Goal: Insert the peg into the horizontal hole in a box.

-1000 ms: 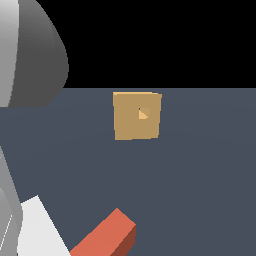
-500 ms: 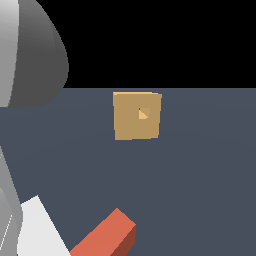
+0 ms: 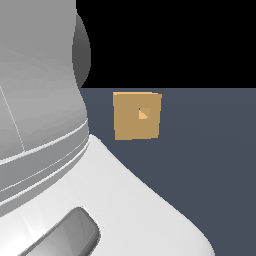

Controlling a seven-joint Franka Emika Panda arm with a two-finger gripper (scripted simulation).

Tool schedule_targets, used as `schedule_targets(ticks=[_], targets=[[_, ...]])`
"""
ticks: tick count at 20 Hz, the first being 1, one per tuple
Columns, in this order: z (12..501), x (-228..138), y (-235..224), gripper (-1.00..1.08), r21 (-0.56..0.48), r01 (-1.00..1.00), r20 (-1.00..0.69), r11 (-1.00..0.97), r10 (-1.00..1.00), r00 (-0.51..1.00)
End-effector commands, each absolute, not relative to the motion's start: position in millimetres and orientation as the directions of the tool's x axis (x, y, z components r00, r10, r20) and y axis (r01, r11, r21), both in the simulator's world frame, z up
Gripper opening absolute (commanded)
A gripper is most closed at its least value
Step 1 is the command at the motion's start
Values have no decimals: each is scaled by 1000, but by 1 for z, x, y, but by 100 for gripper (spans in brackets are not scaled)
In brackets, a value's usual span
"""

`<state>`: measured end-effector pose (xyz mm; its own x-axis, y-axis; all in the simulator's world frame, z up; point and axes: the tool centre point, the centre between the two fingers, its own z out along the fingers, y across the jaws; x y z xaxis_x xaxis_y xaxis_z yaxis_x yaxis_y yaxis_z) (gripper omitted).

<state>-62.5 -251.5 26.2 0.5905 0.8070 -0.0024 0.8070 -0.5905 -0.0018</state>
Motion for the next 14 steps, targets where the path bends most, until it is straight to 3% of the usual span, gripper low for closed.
schedule_targets(ticks=[1,14], targets=[[33,-44,-236,-100,1,839,-2,-544,839,544],[80,60,-75,-100,1,994,-3,-108,994,108]])
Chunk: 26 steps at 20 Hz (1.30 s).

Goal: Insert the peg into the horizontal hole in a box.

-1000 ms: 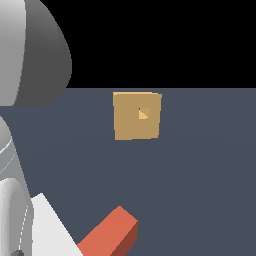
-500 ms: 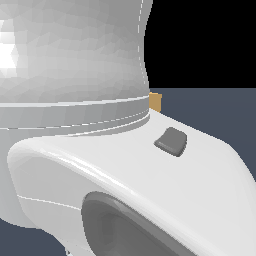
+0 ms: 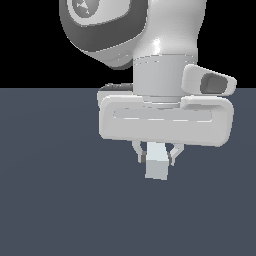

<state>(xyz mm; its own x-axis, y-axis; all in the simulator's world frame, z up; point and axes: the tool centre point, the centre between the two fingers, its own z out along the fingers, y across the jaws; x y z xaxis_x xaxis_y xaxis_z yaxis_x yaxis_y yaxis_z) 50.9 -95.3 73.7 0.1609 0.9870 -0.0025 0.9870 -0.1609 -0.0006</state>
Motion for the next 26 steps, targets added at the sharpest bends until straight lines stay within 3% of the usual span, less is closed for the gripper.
schedule_targets(ticks=[1,10,26], targets=[[83,64,-62,-100,1,997,-3,-75,997,75],[102,79,16,-100,0,993,-1,120,993,-120],[102,77,24,-100,-2,991,0,133,991,-133]])
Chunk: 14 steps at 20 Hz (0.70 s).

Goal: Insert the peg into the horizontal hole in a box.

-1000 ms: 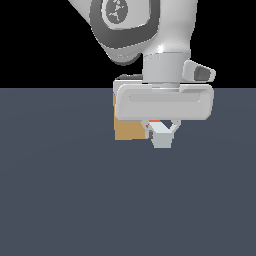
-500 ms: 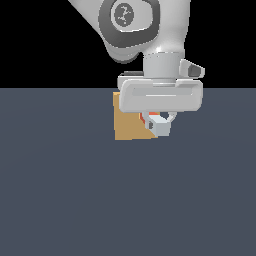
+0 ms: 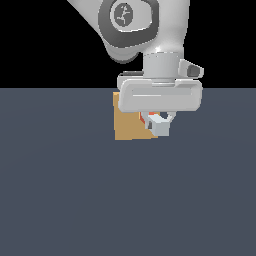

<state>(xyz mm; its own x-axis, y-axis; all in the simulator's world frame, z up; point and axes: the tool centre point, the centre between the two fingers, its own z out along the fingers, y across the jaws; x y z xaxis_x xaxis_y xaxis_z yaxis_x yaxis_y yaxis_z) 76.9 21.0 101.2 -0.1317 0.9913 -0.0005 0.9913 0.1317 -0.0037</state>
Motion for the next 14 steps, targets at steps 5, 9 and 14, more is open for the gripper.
schedule_targets(ticks=[5,9,14], targets=[[103,73,50,-100,-1,991,0,133,991,-133],[103,68,84,-100,0,991,0,133,991,-133],[104,65,110,-100,0,991,0,133,991,-133]])
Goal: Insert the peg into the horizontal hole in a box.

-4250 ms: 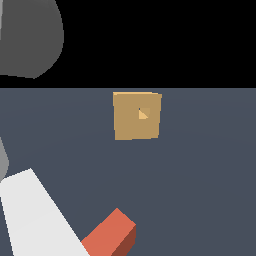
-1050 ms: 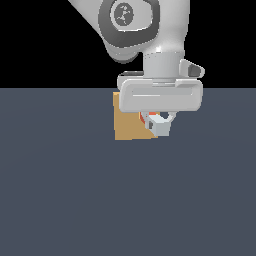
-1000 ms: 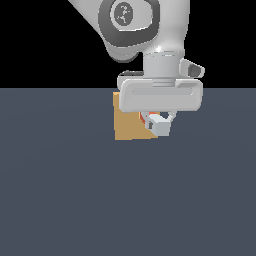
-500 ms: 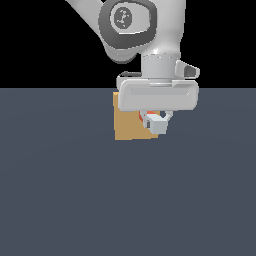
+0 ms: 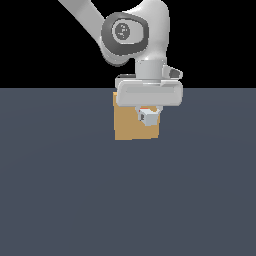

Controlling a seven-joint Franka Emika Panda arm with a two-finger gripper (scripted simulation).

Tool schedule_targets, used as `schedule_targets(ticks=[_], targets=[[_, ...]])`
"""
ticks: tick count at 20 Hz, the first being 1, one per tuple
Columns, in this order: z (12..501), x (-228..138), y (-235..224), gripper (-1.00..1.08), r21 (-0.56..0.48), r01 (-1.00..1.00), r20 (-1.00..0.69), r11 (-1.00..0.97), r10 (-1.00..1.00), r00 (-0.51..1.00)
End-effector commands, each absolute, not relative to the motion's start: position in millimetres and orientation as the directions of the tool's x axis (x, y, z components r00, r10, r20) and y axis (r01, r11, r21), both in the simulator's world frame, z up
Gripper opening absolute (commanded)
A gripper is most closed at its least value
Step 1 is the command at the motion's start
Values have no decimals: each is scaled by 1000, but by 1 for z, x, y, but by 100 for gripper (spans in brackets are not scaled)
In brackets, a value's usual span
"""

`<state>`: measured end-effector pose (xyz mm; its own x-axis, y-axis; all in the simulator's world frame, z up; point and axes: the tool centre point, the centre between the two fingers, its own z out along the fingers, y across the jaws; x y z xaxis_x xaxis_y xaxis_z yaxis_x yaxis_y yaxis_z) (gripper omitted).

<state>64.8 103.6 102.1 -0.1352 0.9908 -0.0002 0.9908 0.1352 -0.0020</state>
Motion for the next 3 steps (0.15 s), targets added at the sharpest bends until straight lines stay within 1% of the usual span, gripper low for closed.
schedule_targets(ticks=[1,3], targets=[[104,64,112,-100,0,991,0,133,991,-133],[103,64,114,-100,0,991,0,133,991,-133]])
